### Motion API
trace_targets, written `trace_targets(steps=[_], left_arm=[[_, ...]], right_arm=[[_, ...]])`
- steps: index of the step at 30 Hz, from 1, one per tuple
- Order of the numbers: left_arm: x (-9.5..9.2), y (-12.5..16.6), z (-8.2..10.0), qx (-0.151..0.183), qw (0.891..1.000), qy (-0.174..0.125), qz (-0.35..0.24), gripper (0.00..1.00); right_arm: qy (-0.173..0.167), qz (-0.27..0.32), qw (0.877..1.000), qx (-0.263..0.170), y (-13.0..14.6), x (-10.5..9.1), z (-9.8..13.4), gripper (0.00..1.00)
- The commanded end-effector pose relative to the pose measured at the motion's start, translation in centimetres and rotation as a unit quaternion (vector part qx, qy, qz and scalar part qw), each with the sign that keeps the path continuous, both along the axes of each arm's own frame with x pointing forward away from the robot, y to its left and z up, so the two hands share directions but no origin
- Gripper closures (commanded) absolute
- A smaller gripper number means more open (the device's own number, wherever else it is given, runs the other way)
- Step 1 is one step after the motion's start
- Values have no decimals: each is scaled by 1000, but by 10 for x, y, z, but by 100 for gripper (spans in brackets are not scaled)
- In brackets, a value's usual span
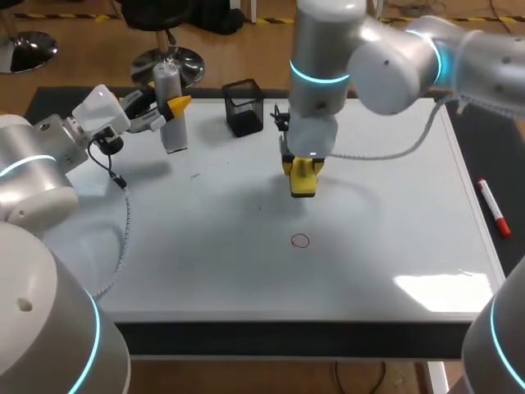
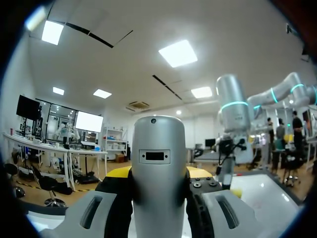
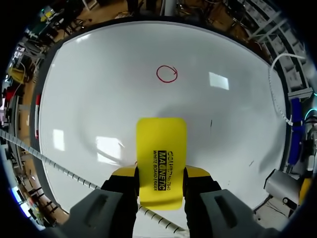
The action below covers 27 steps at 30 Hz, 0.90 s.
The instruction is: Pick up the inspection probe, press it on each red-marked spot on the whiteboard one by one, put down the probe, pick up the eraser, and wipe off all the red marks.
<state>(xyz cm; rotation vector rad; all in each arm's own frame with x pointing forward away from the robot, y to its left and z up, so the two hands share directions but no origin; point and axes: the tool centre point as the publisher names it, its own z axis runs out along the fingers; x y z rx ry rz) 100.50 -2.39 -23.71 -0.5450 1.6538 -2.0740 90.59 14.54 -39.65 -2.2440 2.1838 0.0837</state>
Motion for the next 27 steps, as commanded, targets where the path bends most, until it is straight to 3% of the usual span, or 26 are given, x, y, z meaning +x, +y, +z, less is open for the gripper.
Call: trace_targets(steps=[1,15,27], left_arm=[[0,-1,0,-1,1000,-1,2,100],[0,-1,0,-1,1000,-1,2,100],[0,-1,0,-1,1000,-1,2,100]], right_arm=[[8,10,1000,-6,4,10,-21,100],[20,19,1000,-10,8,14,-35,100],[34,4,999,-19,-10,12,-49,100]])
